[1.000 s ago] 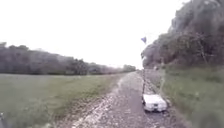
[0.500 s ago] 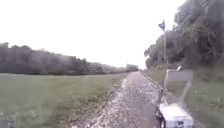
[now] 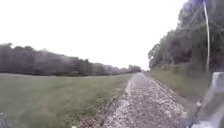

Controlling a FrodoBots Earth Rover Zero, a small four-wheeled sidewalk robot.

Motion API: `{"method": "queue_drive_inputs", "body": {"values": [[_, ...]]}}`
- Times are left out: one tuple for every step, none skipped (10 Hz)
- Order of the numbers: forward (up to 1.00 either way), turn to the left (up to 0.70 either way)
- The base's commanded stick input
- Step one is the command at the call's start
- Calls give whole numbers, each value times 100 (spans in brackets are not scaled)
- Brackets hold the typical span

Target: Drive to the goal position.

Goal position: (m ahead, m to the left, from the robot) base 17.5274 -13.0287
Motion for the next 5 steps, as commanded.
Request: {"method": "queue_drive_inputs", "body": {"values": [[100, 0], [100, 0], [100, 0], [100, 0], [100, 0]]}}
